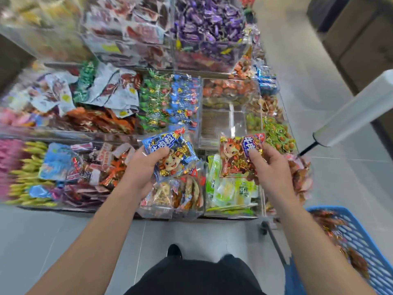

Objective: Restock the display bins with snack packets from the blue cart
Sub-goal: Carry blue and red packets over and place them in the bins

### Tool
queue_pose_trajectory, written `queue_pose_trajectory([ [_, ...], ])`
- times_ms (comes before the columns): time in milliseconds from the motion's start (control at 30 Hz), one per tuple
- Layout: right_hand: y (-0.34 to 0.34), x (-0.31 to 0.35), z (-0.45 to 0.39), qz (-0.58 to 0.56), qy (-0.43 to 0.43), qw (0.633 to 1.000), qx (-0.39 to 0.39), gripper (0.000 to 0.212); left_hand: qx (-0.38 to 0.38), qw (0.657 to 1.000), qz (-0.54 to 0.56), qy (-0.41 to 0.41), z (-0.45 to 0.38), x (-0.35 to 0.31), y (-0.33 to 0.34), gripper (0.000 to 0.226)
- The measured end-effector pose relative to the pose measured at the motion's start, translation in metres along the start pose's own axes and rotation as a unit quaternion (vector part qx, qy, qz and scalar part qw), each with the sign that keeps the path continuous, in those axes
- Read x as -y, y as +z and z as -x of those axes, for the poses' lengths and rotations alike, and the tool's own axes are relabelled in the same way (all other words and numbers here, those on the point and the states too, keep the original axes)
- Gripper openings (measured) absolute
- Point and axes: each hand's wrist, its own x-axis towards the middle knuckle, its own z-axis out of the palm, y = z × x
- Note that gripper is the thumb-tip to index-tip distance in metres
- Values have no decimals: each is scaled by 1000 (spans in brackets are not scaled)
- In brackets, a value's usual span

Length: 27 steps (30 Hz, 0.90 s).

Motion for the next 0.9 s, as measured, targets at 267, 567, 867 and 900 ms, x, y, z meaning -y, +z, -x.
queue_pose_trajectory([
  [267, 31, 21, -89, -77, 74, 992, 74, 43, -33, 999, 11, -22, -46, -25, -16, 26],
  [567, 59, 21, -215, 74, 36, 989, 125, 50, -84, 995, 38, -30, -127, -44, 20, 23],
  [867, 105, -22, -329, 238, -30, 964, 114, 15, -123, 991, 17, -47, -199, -60, 47, 15],
  [900, 111, -28, -338, 243, -32, 963, 115, 17, -129, 990, 15, -50, -206, -61, 47, 19],
])
